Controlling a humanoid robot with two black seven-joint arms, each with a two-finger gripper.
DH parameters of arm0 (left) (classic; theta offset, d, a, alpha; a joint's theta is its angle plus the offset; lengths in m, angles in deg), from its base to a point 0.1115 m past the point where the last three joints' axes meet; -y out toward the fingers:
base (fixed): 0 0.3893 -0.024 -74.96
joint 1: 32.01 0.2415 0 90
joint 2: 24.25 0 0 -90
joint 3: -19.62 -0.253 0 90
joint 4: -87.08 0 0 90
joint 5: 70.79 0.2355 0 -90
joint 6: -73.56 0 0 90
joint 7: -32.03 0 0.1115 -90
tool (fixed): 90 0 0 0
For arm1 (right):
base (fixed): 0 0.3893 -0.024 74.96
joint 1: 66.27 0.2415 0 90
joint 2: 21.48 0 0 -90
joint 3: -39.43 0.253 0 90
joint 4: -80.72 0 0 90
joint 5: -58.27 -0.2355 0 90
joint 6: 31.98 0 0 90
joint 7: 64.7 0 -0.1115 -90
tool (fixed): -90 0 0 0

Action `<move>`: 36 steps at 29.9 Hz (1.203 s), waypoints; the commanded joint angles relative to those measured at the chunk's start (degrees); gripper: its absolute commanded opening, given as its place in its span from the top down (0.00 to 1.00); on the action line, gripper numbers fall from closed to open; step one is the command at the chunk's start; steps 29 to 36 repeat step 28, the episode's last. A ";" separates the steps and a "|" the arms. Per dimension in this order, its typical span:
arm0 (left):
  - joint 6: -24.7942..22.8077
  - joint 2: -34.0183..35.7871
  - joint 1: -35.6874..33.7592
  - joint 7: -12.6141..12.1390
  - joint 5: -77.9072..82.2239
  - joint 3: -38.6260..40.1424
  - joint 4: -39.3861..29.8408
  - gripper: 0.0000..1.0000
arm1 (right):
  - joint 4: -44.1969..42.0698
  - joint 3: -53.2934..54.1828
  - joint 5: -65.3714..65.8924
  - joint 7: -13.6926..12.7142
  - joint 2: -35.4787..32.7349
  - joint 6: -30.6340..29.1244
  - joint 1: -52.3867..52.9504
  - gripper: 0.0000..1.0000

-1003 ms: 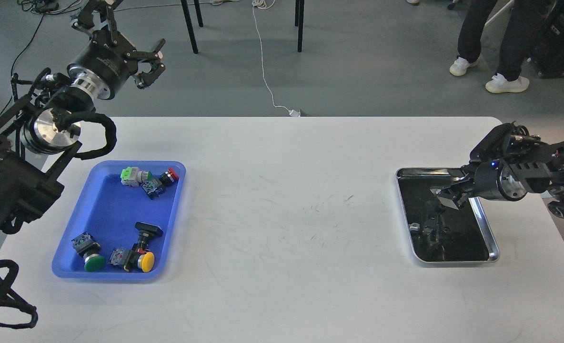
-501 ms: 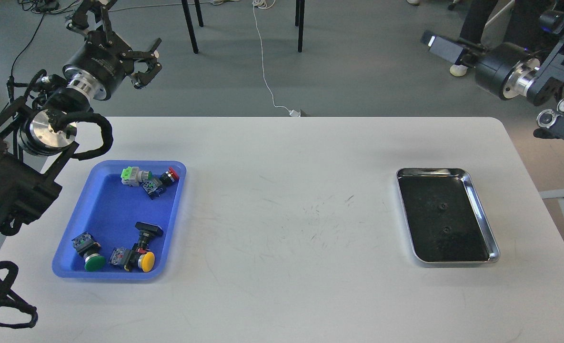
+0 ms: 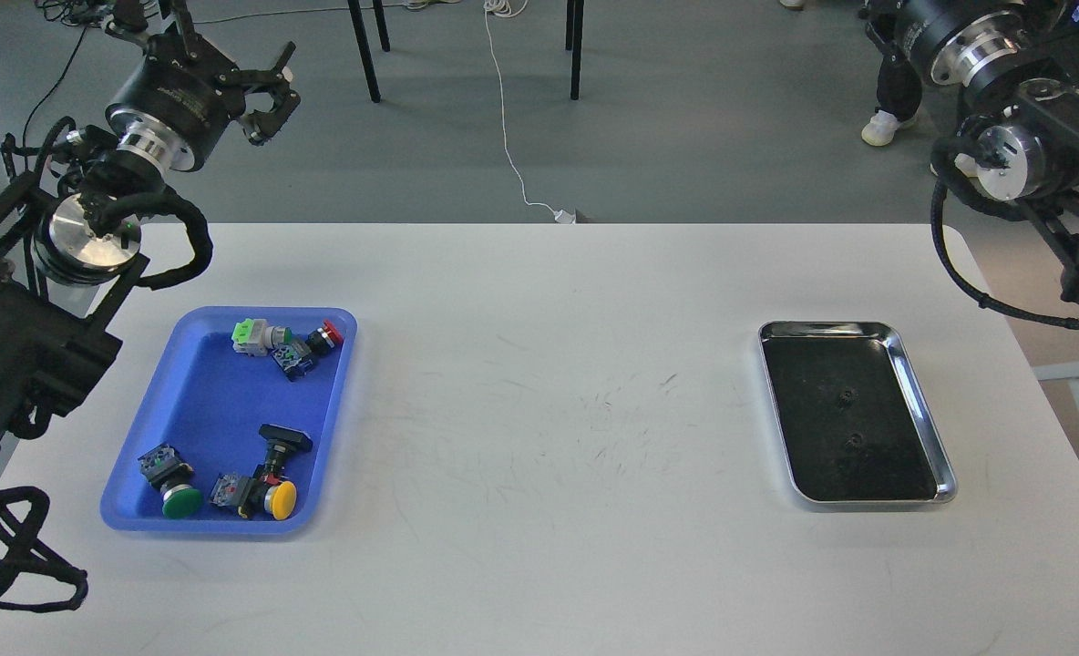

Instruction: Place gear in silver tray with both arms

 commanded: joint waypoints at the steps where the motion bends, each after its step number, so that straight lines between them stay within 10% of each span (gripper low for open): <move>1: 0.14 -1.25 1.44 0.06 -0.04 2.38 -0.05 0.02 | -0.16 7.72 -10.14 -0.69 0.05 -6.08 -2.82 0.00; 36: -3.72 -3.45 6.54 0.15 -2.76 2.56 1.79 0.02 | -2.19 28.75 -22.38 -4.29 10.77 -14.62 -21.10 0.00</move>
